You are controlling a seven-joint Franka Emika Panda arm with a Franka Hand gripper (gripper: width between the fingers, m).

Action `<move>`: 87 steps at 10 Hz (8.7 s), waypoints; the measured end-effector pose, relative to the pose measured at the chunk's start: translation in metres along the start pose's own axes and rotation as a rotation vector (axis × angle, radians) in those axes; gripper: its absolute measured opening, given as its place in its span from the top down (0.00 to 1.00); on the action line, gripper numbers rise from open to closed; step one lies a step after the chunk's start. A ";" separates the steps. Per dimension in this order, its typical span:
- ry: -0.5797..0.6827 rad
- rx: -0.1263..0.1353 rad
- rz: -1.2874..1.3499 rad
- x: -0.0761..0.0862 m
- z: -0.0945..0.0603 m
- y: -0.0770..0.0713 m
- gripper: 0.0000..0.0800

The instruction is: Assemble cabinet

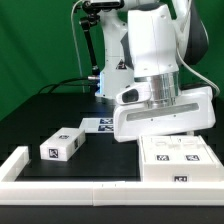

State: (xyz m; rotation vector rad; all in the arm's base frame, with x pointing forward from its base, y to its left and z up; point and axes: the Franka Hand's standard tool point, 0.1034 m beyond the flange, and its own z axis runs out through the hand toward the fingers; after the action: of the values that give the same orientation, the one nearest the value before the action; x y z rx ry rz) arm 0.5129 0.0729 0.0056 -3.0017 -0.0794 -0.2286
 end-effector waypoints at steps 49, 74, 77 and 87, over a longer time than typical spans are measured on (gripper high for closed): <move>-0.132 -0.076 -0.212 -0.021 -0.109 0.128 0.00; -0.080 -0.139 0.275 -0.076 -0.041 0.206 0.19; -0.081 -0.138 0.266 -0.075 -0.040 0.202 0.30; -0.094 -0.067 0.385 -0.002 -0.132 0.059 0.30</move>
Offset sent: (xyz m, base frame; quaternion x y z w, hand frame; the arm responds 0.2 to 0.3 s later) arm -0.0012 -0.0065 -0.0066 -0.0020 0.0196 -0.0190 0.9996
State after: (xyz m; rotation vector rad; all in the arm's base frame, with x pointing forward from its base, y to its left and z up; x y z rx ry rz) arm 0.4951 -0.0029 0.1276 -3.0122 0.5008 -0.0502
